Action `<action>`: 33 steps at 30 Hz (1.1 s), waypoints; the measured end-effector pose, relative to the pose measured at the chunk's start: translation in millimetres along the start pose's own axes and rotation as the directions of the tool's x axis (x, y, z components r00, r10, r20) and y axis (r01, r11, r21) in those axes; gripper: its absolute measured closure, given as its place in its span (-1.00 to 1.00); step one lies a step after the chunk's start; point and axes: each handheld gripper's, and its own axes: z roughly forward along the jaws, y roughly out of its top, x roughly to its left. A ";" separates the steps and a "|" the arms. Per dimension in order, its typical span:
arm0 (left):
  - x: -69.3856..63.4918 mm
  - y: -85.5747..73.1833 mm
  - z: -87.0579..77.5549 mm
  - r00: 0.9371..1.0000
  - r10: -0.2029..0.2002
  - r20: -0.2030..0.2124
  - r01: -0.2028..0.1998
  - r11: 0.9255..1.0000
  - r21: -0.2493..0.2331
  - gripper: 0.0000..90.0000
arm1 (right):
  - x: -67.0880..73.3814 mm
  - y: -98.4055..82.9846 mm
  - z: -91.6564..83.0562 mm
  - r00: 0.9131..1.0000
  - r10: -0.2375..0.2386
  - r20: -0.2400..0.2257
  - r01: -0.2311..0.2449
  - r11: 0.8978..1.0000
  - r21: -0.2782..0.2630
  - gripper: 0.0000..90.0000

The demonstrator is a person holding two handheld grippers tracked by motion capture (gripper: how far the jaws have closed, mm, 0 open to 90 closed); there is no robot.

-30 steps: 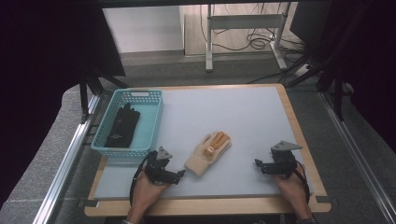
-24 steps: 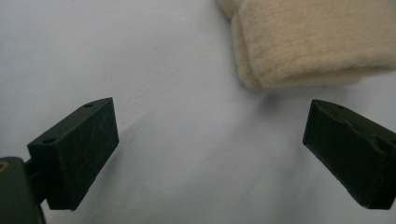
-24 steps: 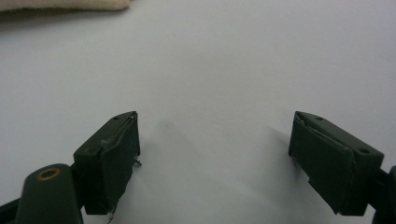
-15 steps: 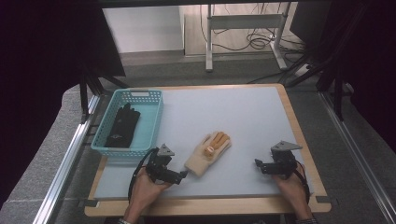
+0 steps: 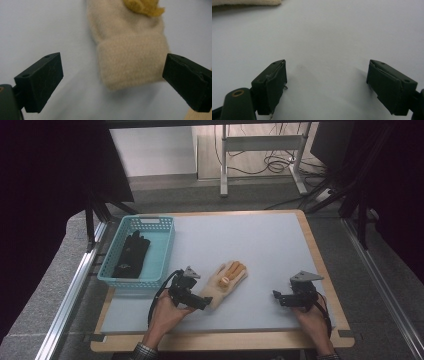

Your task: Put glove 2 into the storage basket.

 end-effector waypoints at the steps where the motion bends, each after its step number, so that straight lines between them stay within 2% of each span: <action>1: -0.9 3.5 2.9 1.000 0.000 0.003 0.000 1.000 0.005 -0.92 | -0.1 0.0 0.0 1.000 0.000 0.000 0.000 1.000 0.000 -0.64; 13: -12.2 35.7 30.0 1.000 0.013 0.024 -0.014 0.998 0.056 -0.92 | -0.1 0.0 0.0 1.000 0.001 0.000 -0.001 1.000 0.000 -0.64; 17: -15.7 40.1 42.7 1.000 0.012 0.007 -0.012 0.996 0.083 -0.92 | -0.2 0.0 0.1 1.000 0.000 0.000 0.000 1.000 0.000 -0.64; 20: -16.9 41.3 51.5 1.000 0.007 -0.025 -0.004 0.995 0.100 -0.92 | -0.3 -0.1 0.0 1.000 -0.002 -0.001 0.002 1.000 0.001 -0.64; 25: -18.1 40.9 65.0 0.999 0.001 -0.039 0.004 0.992 0.128 -0.87 | -0.3 -0.1 0.0 1.000 -0.001 -0.001 0.001 1.000 0.001 -0.64; 27: -22.7 41.4 66.7 0.996 0.026 -0.084 -0.015 0.991 0.134 -0.83 | -0.3 -0.1 0.0 1.000 -0.001 -0.001 0.001 1.000 0.001 -0.64; 28: -24.0 41.5 66.3 0.995 0.034 -0.092 -0.021 0.991 0.134 -0.72 | -0.3 -0.1 0.0 1.000 -0.001 0.000 0.001 1.000 0.001 -0.64; 30: -26.1 41.5 65.7 0.994 0.040 -0.099 -0.028 0.992 0.126 -0.59 | -0.3 -0.1 0.0 1.000 -0.002 -0.001 0.002 1.000 0.001 -0.64; 33: -28.3 41.8 62.9 0.994 0.048 -0.100 -0.035 0.992 0.121 -0.26 | -0.3 -0.1 0.0 1.000 -0.002 0.000 0.002 1.000 0.001 -0.64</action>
